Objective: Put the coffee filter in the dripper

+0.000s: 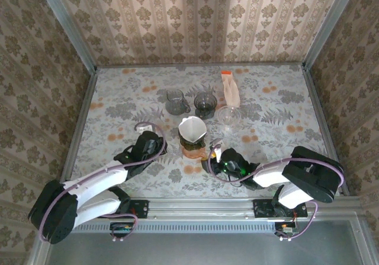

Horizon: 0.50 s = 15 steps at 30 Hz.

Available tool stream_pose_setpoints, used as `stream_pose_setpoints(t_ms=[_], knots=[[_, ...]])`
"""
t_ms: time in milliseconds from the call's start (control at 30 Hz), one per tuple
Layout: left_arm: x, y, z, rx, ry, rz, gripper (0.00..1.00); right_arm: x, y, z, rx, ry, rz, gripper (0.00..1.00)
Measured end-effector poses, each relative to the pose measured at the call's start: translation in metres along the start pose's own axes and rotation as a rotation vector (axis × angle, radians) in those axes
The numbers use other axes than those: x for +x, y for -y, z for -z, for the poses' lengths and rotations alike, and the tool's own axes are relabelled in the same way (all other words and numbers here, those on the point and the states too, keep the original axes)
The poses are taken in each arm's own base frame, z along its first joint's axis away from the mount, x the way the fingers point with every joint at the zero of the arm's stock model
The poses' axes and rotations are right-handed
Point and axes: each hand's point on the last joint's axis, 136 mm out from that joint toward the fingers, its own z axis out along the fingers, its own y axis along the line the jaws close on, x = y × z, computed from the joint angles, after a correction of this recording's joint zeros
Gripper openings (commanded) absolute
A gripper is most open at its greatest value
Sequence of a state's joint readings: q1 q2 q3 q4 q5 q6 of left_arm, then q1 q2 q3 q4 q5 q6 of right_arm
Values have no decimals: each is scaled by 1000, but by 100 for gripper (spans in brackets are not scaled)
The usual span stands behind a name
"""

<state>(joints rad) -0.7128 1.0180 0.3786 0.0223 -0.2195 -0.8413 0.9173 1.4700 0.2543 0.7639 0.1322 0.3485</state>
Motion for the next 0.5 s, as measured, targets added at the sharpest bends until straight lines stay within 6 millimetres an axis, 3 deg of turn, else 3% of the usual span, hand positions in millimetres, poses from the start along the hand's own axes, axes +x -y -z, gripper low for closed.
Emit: stream_pose_setpoints(t_ms=[233,500], knots=[[-2,-12,11,-33,12,25,10,-1,3,1,13,6,-4,58],[-1,-48,41,-69,48,121,10,-7,1,3,7,25,8,62]])
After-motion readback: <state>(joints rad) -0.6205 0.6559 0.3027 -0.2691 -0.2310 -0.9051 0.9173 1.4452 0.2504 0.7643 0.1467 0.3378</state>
